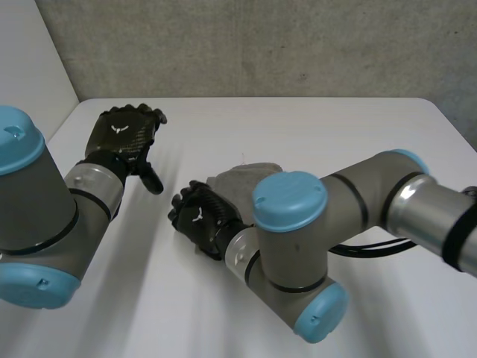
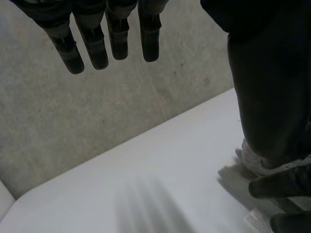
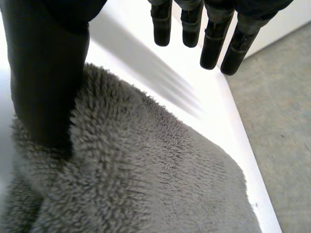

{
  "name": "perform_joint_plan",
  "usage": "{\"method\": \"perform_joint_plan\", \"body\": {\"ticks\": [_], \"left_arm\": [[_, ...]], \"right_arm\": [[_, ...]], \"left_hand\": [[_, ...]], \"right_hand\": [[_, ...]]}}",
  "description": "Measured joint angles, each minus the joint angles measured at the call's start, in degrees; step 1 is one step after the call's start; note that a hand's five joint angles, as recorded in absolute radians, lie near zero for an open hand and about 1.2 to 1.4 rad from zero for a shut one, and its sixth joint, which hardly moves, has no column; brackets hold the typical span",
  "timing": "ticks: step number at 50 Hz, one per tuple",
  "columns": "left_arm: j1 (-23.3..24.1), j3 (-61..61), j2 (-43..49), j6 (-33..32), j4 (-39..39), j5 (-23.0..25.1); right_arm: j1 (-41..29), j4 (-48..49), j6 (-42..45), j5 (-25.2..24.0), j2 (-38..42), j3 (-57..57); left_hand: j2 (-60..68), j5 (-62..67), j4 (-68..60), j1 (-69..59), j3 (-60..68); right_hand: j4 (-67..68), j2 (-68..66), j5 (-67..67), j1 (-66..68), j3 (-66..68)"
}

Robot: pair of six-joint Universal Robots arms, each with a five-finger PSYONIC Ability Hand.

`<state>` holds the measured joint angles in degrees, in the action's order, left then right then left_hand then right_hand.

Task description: Fold the towel.

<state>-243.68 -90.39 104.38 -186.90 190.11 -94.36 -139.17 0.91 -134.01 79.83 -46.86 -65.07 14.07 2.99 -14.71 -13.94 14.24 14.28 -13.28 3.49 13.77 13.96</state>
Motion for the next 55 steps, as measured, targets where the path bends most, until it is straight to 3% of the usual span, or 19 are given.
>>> {"method": "perform_joint_plan", "body": {"ticks": [7,12,19,26,35,46,55], "left_arm": [[-0.40,2.95,0.66,1.22,0.21,2.43],[-0.32,5.90,2.17,4.61,0.23,3.46],[1.07,9.61,5.90,10.30,-0.06,6.95],[5.00,13.01,11.03,13.84,-0.40,10.83],[9.98,17.47,18.43,14.35,-0.46,11.47],[11.35,21.04,26.12,12.94,-0.67,10.93],[7.39,17.14,26.66,8.70,-1.37,10.73]], "right_arm": [[1.59,-0.02,-9.09,0.88,-8.73,-6.94],[7.08,-0.41,-17.77,1.04,-16.42,-13.88],[16.06,-0.94,-31.95,0.44,-21.02,-18.99],[23.95,-2.13,-43.55,-2.76,-21.21,-19.66],[30.49,-2.07,-51.47,-7.66,-19.22,-19.40],[29.53,2.74,-53.37,-7.90,-15.43,-18.44],[24.85,5.66,-59.02,-7.44,-10.16,-14.59]], "left_hand": [[-0.01,-0.02,0.00,0.00,0.00],[-0.01,0.00,0.00,0.00,0.00],[-0.01,0.00,0.00,0.00,0.00],[-0.01,0.00,0.00,0.00,0.00],[-0.01,0.01,0.00,0.00,0.00],[-0.01,0.02,0.00,-0.01,0.00],[-0.01,0.02,0.00,-0.01,0.00]], "right_hand": [[-0.14,0.06,-0.20,-0.81,-0.26],[-0.14,0.07,-0.20,-0.99,-0.46],[-0.14,0.07,-0.20,-1.01,-0.46],[-0.13,0.07,-0.20,-1.01,-0.46],[-0.14,0.07,-0.20,-1.01,-0.46],[-0.14,0.06,-0.20,-1.01,-0.46],[-0.14,0.06,-0.20,-1.01,-0.46]]}}
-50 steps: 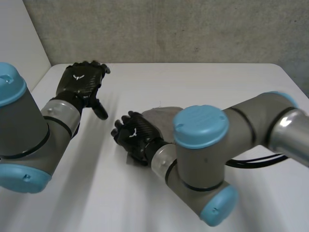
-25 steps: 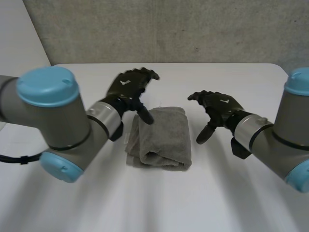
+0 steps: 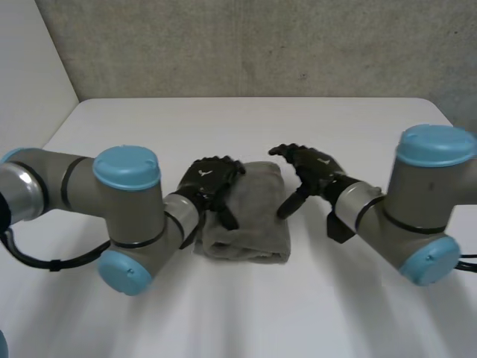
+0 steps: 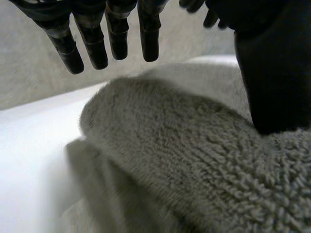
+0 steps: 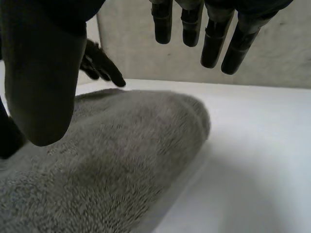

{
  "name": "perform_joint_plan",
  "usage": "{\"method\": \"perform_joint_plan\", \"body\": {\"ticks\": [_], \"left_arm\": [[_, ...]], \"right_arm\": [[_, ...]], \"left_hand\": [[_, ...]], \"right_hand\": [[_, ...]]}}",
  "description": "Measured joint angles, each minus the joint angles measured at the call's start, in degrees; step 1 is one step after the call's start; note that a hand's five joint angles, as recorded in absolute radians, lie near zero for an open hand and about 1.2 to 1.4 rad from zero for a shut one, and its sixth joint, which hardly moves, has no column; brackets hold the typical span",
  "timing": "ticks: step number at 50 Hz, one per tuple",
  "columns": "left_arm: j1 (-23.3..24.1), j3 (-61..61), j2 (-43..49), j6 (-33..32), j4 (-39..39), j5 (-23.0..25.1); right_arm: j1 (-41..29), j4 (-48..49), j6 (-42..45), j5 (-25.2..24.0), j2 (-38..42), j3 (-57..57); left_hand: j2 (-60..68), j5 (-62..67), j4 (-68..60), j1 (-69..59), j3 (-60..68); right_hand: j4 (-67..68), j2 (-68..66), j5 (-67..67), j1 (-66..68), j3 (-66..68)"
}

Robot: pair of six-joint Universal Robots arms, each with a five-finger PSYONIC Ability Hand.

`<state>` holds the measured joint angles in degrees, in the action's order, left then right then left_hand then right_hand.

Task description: Fold the towel.

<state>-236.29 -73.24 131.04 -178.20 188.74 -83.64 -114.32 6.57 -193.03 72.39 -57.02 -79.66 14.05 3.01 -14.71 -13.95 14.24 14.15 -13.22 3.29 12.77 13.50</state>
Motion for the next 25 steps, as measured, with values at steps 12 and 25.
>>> {"method": "perform_joint_plan", "body": {"ticks": [12,25], "left_arm": [[-3.56,-6.24,-1.41,-3.62,-0.22,-0.78],[-4.95,-7.47,-6.40,-3.59,-0.21,-1.17]], "right_arm": [[-5.04,-0.19,-1.72,2.50,11.82,9.20],[-5.50,-1.02,0.58,4.00,10.54,10.86]], "left_hand": [[0.00,0.00,0.00,0.00,0.00],[0.00,-0.01,0.00,0.00,0.00]], "right_hand": [[0.00,0.00,0.00,0.00,0.00],[0.00,0.00,-0.18,0.00,-0.01]]}}
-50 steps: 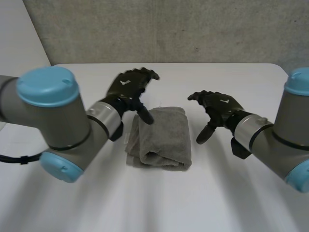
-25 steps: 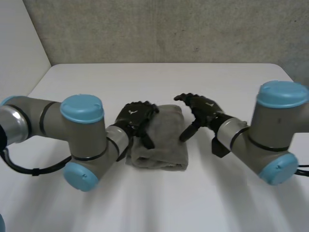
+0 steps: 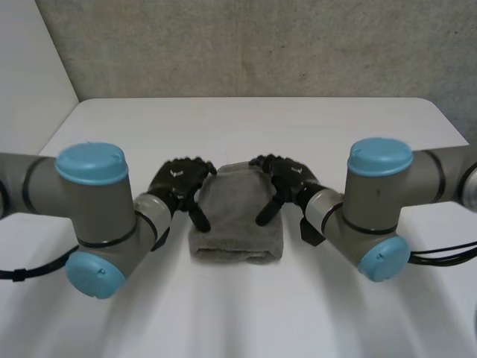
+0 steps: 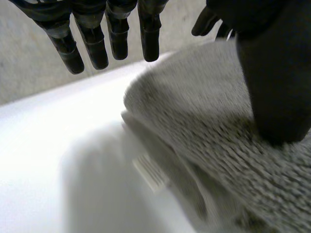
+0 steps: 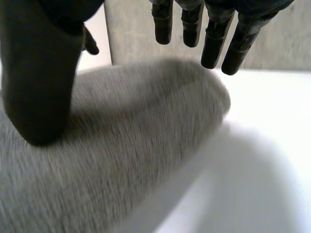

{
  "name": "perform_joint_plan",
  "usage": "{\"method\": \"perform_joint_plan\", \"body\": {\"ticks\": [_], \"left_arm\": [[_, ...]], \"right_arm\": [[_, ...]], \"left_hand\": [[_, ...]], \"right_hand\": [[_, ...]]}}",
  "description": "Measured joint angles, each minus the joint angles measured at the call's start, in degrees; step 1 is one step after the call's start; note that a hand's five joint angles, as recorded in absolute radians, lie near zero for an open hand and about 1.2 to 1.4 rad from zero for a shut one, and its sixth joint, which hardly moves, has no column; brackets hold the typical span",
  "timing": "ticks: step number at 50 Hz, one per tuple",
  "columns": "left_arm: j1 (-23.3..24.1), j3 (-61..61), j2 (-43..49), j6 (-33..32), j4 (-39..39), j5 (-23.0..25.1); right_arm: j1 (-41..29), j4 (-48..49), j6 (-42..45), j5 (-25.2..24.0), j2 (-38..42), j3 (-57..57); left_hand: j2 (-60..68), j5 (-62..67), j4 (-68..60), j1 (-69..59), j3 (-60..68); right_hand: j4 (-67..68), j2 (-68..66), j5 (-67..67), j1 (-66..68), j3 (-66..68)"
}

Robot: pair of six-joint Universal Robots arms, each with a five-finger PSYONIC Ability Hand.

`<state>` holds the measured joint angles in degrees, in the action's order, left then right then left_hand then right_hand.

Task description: Fold the towel.

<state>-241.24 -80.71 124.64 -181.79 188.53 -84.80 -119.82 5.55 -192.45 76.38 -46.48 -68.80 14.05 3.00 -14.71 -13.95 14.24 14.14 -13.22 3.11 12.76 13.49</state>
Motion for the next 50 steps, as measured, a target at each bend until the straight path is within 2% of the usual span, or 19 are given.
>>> {"method": "perform_joint_plan", "body": {"ticks": [7,12,14,15,16,17,18,20,22,24,26,28,30,32,35,39,50], "left_arm": [[0.07,0.15,-7.43,0.61,-0.05,0.07],[-0.03,0.04,-13.66,1.03,-0.19,0.04],[-0.24,0.01,-15.80,1.22,-0.48,0.01],[-0.52,-0.03,-17.35,1.41,-0.83,-0.02],[-0.84,-0.05,-18.60,1.64,-1.18,-0.06],[-1.04,-0.06,-19.19,1.78,-1.36,-0.08],[-1.54,-0.10,-20.42,2.17,-1.89,-0.11],[-2.20,-0.12,-21.65,2.74,-2.48,-0.14],[-2.98,-0.10,-22.76,3.58,-3.10,-0.15],[-3.87,-0.08,-23.71,4.62,-3.70,-0.15],[-4.59,-0.03,-24.30,5.47,-4.06,-0.11],[-5.30,-0.01,-24.73,6.19,-4.29,-0.05],[-6.10,0.01,-25.13,6.83,-4.46,0.06],[-6.60,0.04,-25.30,7.11,-4.58,0.15],[-7.08,0.15,-25.38,7.23,-4.88,0.29],[-7.66,0.52,-25.30,7.16,-5.65,0.30],[-10.78,2.16,-24.82,7.02,-9.34,-0.01]], "right_arm": [[0.23,-0.19,3.02,0.47,-10.48,-2.74],[0.73,0.37,4.22,3.66,-19.53,-5.69],[0.99,0.58,4.85,5.33,-22.06,-6.50],[1.29,0.71,5.61,6.81,-23.91,-7.14],[1.57,0.79,6.39,7.90,-25.18,-7.64],[1.68,0.80,6.72,8.30,-25.63,-7.84],[2.03,0.84,7.78,9.29,-26.78,-8.43],[2.36,0.85,8.94,10.10,-27.73,-9.03],[2.64,0.86,10.04,10.57,-28.42,-9.73],[2.85,0.87,10.92,10.76,-28.93,-10.38],[2.95,0.86,11.38,10.71,-29.17,-10.80],[3.02,0.83,11.57,10.59,-29.31,-11.02],[3.16,0.73,11.60,10.42,-29.38,-11.09],[3.37,0.61,11.54,10.31,-29.37,-10.97],[3.91,0.35,11.48,10.29,-29.36,-10.56],[4.92,-0.12,11.58,10.43,-29.37,-9.85],[8.08,-5.90,11.79,10.79,-29.54,-6.76]], "left_hand": [[-0.08,-0.14,0.00,0.01,0.00],[0.32,0.57,-0.24,-0.43,0.21],[8.65,8.79,-7.26,-8.53,8.24],[20.10,19.73,-19.26,-19.63,19.50],[31.23,30.45,-29.11,-30.24,29.15],[36.07,35.18,-34.02,-34.88,35.16],[47.66,47.43,-46.17,-46.73,46.07],[52.71,53.27,-51.71,-52.29,51.94],[54.22,55.53,-53.28,-54.17,53.39],[54.41,55.88,-53.43,-54.28,53.62],[53.78,55.33,-52.88,-53.72,53.12],[43.71,44.99,-43.08,-44.03,43.63],[25.90,27.07,-25.36,-26.45,26.12],[15.67,16.42,-15.34,-16.17,15.93],[5.27,5.79,-5.44,-5.70,5.58],[1.46,0.99,-1.38,-1.63,1.36],[1.45,0.86,-1.38,-1.63,1.36]], "right_hand": [[0.00,0.00,0.00,0.00,0.00],[0.00,0.00,0.00,0.00,0.00],[0.00,0.00,0.00,0.00,0.00],[0.87,-1.17,1.31,1.47,1.04],[7.88,-8.73,9.08,9.02,8.28],[10.00,-11.01,11.30,11.17,10.48],[19.12,-21.30,20.63,21.13,20.59],[28.44,-29.94,29.79,29.73,29.22],[38.90,-40.47,39.84,40.58,39.71],[43.68,-45.01,45.15,45.70,44.32],[44.31,-45.50,45.83,46.43,44.83],[38.97,-39.46,40.04,40.16,39.24],[23.61,-24.05,24.78,24.88,24.12],[7.91,-7.92,7.27,9.24,8.29],[0.02,-0.02,-0.07,1.05,0.29],[-0.22,0.08,-0.07,0.05,-0.01],[-0.22,0.08,-0.07,0.00,-0.02]]}}
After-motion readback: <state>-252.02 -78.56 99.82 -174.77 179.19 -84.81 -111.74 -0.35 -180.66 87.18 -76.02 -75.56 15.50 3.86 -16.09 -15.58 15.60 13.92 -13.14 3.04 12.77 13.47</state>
